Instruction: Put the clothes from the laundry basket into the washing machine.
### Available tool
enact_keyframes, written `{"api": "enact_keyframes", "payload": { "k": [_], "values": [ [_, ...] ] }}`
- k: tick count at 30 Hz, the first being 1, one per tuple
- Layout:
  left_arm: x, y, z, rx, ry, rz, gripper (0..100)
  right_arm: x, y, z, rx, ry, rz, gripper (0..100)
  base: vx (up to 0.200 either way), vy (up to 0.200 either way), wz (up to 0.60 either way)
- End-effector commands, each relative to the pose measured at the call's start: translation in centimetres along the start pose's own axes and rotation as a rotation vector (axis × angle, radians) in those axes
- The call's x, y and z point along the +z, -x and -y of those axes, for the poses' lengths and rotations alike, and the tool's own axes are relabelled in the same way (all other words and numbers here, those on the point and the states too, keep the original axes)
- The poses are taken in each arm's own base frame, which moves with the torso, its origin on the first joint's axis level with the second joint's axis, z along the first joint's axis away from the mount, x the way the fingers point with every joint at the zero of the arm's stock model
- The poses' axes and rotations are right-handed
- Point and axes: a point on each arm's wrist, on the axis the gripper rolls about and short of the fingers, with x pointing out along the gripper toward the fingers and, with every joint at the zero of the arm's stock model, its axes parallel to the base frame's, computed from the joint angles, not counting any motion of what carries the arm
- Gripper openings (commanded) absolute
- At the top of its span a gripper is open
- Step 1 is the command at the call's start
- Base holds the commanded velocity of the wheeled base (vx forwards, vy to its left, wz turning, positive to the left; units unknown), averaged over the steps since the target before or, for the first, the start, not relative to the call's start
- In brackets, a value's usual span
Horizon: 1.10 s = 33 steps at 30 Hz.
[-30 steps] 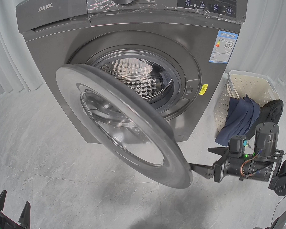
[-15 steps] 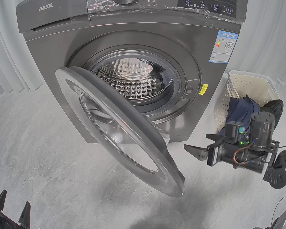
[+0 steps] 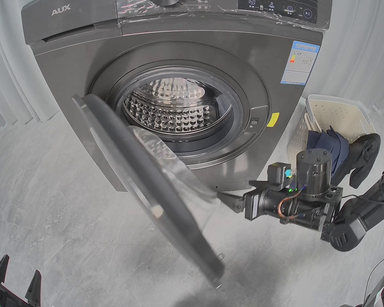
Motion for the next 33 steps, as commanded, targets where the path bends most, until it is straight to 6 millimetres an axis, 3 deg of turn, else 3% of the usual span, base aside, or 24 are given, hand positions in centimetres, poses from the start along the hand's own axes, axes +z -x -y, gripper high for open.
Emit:
{"api": "enact_keyframes", "payload": {
  "k": [1,8,17,21,25,33],
  "values": [
    [-0.5,0.0,0.0,0.000,0.001,-0.001,100,-0.5,0.8,-1.3,0.039,-0.002,-0.019,100,0.000,0.000,0.00],
    [-0.5,0.0,0.0,0.000,-0.001,-0.001,100,0.3,0.3,-1.2,0.027,-0.029,0.011,100,0.000,0.000,0.00],
    [-0.5,0.0,0.0,0.000,0.001,-0.001,100,-0.5,-3.7,-1.5,0.039,-0.026,-0.010,100,-0.133,0.000,0.00],
    [-0.5,0.0,0.0,-0.001,0.001,-0.001,100,-0.4,-5.5,-2.1,0.063,-0.023,0.013,100,0.000,0.000,0.00],
    [-0.5,0.0,0.0,0.000,0.001,-0.001,100,-0.2,-6.8,-2.7,0.078,-0.020,0.030,100,-0.200,0.000,0.00],
    [-0.5,0.0,0.0,0.000,0.004,-0.001,100,-1.6,-9.8,-5.2,0.139,-0.029,0.020,100,-0.050,0.000,0.00]
  ]
}}
